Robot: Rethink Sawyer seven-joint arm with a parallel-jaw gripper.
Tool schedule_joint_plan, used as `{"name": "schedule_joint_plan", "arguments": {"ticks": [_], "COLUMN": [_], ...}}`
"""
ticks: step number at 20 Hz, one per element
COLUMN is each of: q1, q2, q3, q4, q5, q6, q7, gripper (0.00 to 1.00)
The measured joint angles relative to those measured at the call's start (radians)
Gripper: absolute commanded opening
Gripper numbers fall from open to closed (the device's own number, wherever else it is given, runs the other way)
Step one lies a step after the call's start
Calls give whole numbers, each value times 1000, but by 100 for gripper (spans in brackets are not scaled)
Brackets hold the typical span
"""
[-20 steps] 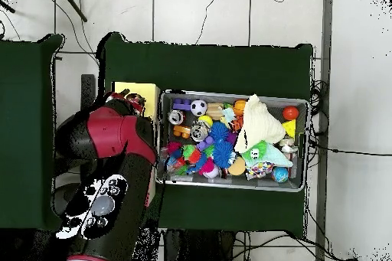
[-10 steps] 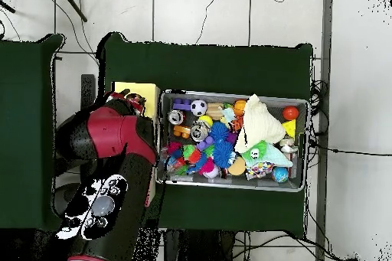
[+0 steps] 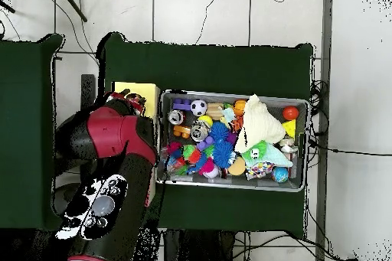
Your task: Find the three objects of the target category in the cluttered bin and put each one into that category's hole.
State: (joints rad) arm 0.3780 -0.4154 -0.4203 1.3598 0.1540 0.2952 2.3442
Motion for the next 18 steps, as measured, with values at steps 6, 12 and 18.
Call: {"name": "schedule_joint_plan", "arguments": {"ticks": [6, 12, 18], "q1": [0, -7, -98], "q2": [0, -24, -174], "q3": [0, 1, 11], "q4": [0, 11, 63], "q5": [0, 0, -18], "q6": [0, 15, 133], "q7": [0, 0, 0], "gripper": [100, 100, 100]}}
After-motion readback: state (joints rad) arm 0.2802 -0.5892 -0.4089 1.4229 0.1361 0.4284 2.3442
